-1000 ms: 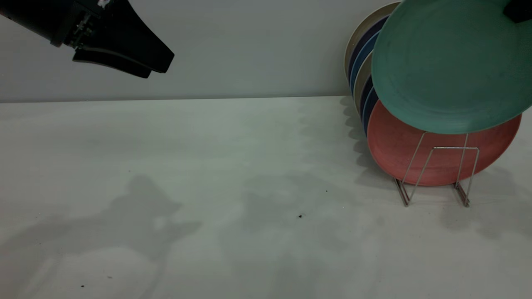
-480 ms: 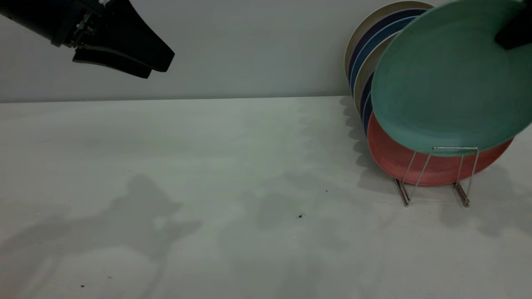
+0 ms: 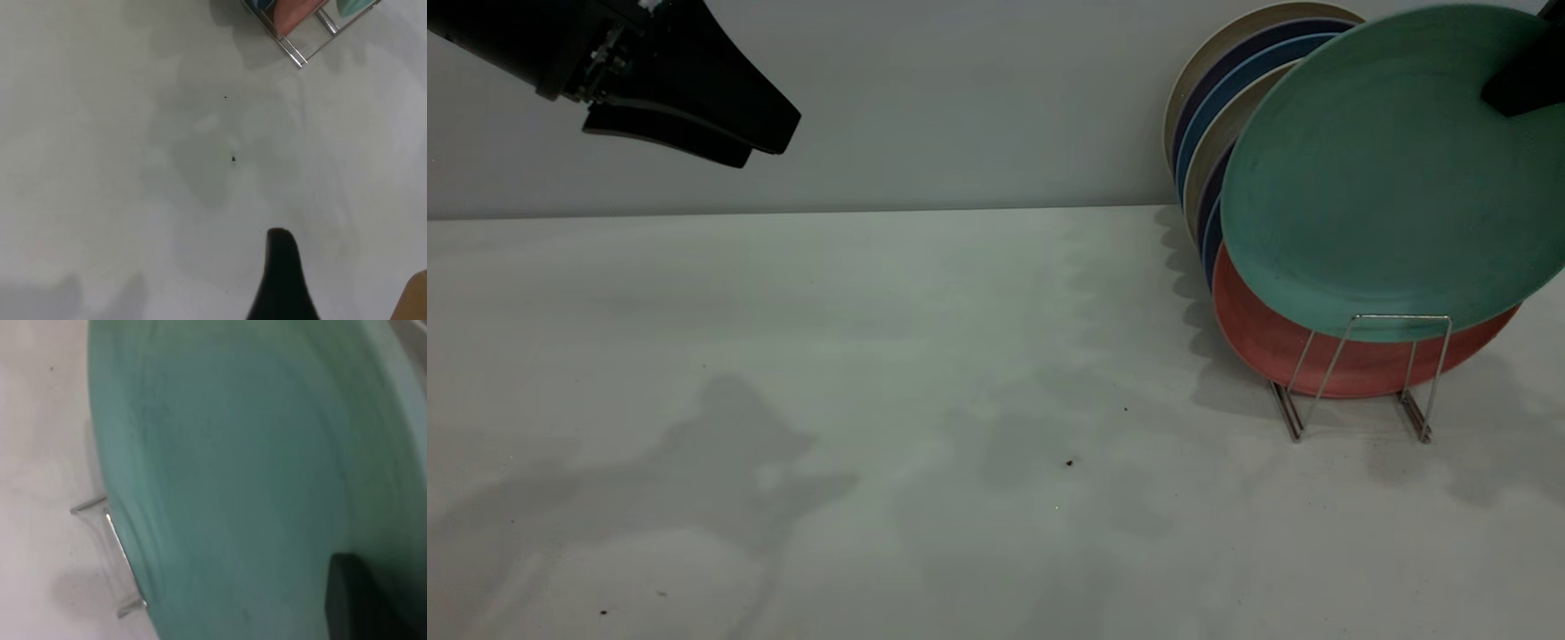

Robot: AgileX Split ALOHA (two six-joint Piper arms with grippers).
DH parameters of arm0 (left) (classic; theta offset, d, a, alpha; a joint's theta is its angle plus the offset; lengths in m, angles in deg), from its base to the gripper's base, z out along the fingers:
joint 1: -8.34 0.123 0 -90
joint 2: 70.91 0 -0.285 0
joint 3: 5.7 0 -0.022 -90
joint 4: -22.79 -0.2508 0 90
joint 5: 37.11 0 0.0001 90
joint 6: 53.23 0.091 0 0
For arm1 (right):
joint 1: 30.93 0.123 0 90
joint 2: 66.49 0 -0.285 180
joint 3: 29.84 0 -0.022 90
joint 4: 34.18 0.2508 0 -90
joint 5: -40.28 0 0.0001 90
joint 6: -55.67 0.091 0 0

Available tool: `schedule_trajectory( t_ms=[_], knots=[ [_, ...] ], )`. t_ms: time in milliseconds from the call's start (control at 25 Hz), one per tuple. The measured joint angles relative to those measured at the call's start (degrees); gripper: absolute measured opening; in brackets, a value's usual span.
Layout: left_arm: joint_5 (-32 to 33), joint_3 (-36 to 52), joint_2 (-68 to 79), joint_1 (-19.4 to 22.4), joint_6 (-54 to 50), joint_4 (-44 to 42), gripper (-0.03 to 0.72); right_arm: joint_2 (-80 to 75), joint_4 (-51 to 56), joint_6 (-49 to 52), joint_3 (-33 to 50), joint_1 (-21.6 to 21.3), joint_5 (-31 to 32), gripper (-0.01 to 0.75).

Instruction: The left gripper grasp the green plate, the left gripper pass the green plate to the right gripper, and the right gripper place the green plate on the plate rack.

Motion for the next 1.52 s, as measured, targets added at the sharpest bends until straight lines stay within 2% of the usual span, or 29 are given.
schedule_trajectory(
  t_ms=[240, 360, 600, 720, 880, 1000, 1200, 1360, 1520],
  knots=[
    [0.0, 0.0, 0.0, 0.0, 0.0, 0.0, 0.577, 0.0, 0.25, 0.18, 0.0, 0.0, 0.33, 0.292],
    [0.0, 0.0, 0.0, 0.0, 0.0, 0.0, 0.577, 0.0, 0.25, 0.23, 0.0, 0.0, 2.44, 0.353],
    [0.0, 0.0, 0.0, 0.0, 0.0, 0.0, 0.577, 0.95, 4.32, 0.58, 0.0, 0.0, 9.47, 0.377],
    [0.05, 0.0, -0.64, 0.0, 0.0, 0.0, 0.577, 3.74, 10.05, 4.88, 0.0, 0.0, 14.18, 0.377],
    [1.44, 0.12, -5.44, 0.09, -1.91, -0.39, 0.577, 10.57, 16.13, 20.18, 0.0, 0.0, 23.02, 0.377],
    [3.89, 0.19, -11.72, 1.14, -6.24, -1.81, 0.577, 17.17, 14.87, 35.97, 0.0, -0.04, 29.25, 0.377],
    [9.19, 0.18, -24.79, 3.36, -17.49, -11.8, 0.576, 28.93, 1.23, 57.6, 0.0, -0.06, 40.15, 0.377],
    [12.84, 0.18, -33.73, 3.42, -29.8, -23.89, 0.576, 36.9, -10.82, 72.45, 0.55, -0.06, 41.84, 0.377],
    [18.38, 0.3, -38.91, 3.42, -41.05, -34.23, 0.576, 44.99, -21.38, 83.91, 4.81, -0.06, 42.45, 0.377]
  ],
)
